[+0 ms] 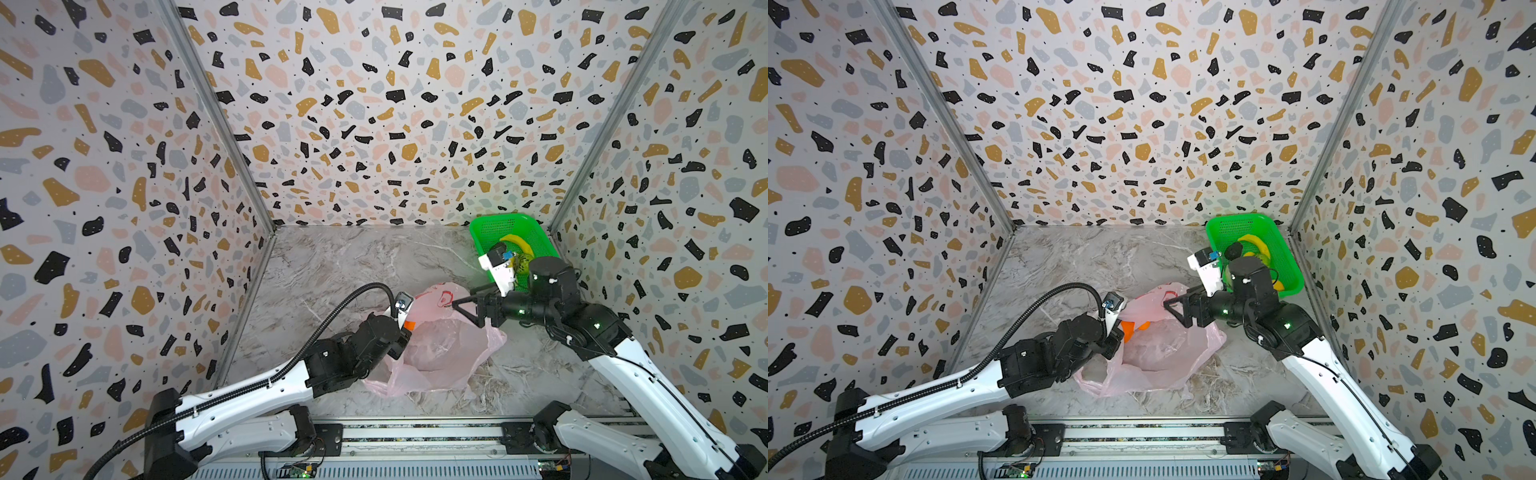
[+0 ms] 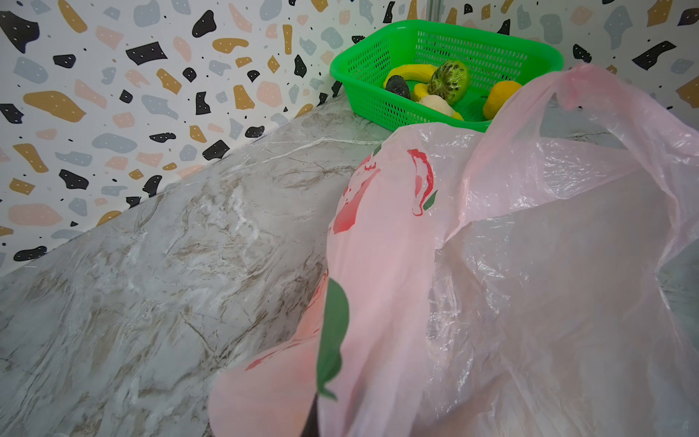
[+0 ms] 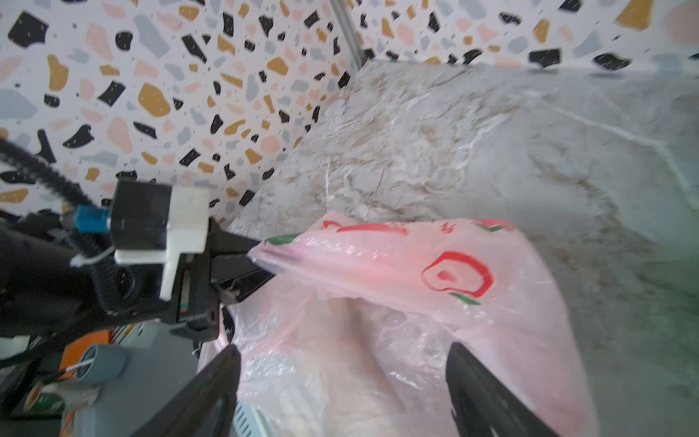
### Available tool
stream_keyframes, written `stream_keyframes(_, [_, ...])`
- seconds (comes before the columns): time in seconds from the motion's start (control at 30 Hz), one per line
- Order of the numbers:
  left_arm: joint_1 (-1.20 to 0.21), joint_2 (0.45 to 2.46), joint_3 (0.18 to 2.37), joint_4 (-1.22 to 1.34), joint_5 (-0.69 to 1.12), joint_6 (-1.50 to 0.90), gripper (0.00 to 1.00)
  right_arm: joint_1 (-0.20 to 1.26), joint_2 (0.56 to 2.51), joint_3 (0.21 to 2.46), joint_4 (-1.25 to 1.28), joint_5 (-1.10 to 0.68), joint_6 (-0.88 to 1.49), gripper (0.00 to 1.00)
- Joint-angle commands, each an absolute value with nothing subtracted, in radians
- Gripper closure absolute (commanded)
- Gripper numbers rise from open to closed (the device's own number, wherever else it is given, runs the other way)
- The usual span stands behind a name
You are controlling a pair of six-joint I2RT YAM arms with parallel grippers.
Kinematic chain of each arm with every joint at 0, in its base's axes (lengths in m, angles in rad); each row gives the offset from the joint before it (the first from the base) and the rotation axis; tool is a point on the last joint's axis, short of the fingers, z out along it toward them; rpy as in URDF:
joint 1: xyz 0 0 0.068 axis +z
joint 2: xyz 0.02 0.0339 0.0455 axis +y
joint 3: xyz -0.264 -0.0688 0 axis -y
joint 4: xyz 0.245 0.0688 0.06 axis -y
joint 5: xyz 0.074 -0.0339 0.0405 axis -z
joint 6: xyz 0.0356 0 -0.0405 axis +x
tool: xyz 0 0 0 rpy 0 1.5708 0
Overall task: Untie the knot of the plastic bag and take out the fruit
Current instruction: Pick up the fruit from the plastic bag.
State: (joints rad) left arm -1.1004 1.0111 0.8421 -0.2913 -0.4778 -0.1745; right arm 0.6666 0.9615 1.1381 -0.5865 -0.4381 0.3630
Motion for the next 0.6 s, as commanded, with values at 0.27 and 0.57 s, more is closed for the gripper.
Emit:
stream_keyframes(0.27, [-1.095, 0.969, 0.823, -0.314, -0.514, -0.15, 1.0, 0.99, 1.067, 0.835, -0.277, -0.164, 0.531, 0.17])
stream_keyframes(0.57, [-1.095, 0.944, 0.798, -0.358, -0.546, -0.152, 1.0, 1.005, 1.263, 0.78, -0.036, 0.004, 0.553, 0.16])
